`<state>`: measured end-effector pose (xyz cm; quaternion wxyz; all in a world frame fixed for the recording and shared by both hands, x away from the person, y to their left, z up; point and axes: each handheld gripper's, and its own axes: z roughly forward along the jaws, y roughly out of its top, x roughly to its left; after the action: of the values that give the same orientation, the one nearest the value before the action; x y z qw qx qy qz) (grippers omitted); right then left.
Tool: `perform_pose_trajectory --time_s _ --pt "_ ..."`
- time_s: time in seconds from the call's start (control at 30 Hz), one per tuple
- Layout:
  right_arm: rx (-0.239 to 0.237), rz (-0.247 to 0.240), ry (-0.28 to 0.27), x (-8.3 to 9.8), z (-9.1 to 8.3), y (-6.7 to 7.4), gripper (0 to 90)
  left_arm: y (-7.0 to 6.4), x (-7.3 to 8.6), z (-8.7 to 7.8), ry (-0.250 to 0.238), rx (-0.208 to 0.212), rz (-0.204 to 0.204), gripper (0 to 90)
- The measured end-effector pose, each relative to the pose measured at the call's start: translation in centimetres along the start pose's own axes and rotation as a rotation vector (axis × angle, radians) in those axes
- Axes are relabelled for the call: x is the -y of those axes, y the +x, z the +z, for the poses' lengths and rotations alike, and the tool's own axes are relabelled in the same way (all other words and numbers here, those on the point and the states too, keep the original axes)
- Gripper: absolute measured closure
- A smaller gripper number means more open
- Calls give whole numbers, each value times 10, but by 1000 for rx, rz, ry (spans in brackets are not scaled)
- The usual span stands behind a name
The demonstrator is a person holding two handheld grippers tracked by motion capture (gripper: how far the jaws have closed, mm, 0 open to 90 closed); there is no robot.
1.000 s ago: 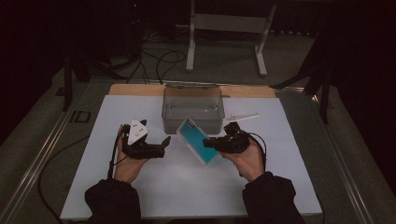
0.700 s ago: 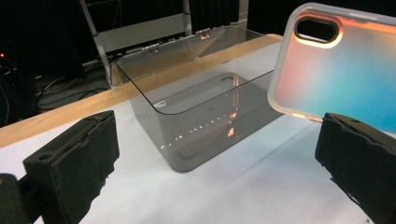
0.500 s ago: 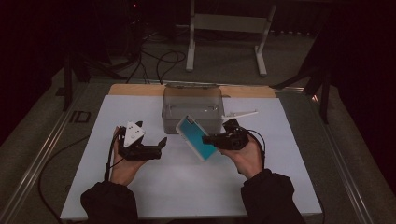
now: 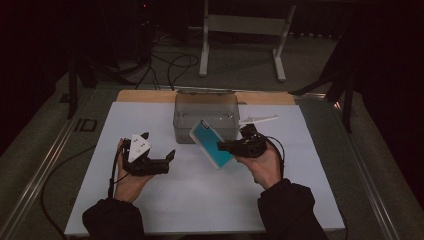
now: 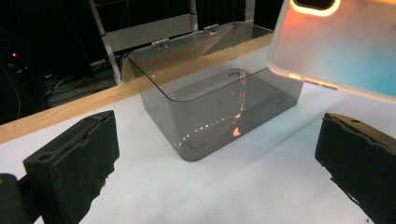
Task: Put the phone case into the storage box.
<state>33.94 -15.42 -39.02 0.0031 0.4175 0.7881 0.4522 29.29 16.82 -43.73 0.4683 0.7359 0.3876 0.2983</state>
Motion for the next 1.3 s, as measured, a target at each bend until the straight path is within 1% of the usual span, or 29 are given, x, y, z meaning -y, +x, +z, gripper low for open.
perform_pose_trajectory --time_s 0.07,0.17,0.3,0.33,0.4,0.43,0.53,0.6,0.63,0.7,0.77,0.8,0.87,0.93,0.97,1.0,1.07,1.13,1.3 --pt "1 0 0 -1 0 -1 812 2 3 -2 -9 4 -10 4" --pt "16 0 -6 -2 0 -1 812 4 6 -5 -20 2 -25 2" --pt "25 5 -14 -3 0 -2 813 5 13 -11 -38 -20 -29 2" --pt "27 8 -16 -3 0 -2 812 6 16 -14 -46 -20 -33 2" --pt "28 9 -18 -3 -1 -3 812 8 21 -17 -61 -17 -52 2" --pt "30 11 -19 -3 -1 -3 812 9 24 -18 -63 -14 -53 2" --pt "30 12 -19 -4 0 -3 812 10 32 -22 -63 -32 -50 2" --pt "33 15 -23 -4 0 -3 812 11 37 -26 -76 -37 -57 2" --pt "34 16 -24 -5 0 -3 813 11 40 -29 -87 -46 -53 2" --pt "38 17 -24 -6 0 -3 812 12 43 -32 -94 -46 -50 2" --pt "35 13 -19 -7 1 -3 812 13 46 -35 -91 -53 -36 2" --pt "35 6 -15 -7 1 -3 813 13 47 -37 -91 -58 -35 2" --pt "42 2 -14 -7 2 -2 812 15 51 -41 -95 -63 -42 2" --pt "45 8 -18 -8 2 -3 812 16 55 -44 -95 -70 -48 2" --pt "47 10 -20 -9 2 -3 812 16 57 -46 -95 -66 -54 2" --pt "49 11 -20 -9 2 -2 813 15 59 -47 -94 -63 -50 2" --pt "54 4 -23 -10 1 -2 812 15 63 -50 -84 -73 -41 2" --pt "58 2 -24 -11 0 -2 812 16 67 -53 -83 -75 -48 2" --pt "71 3 -34 -13 0 -2 812 18 75 -60 -77 -88 -48 2"
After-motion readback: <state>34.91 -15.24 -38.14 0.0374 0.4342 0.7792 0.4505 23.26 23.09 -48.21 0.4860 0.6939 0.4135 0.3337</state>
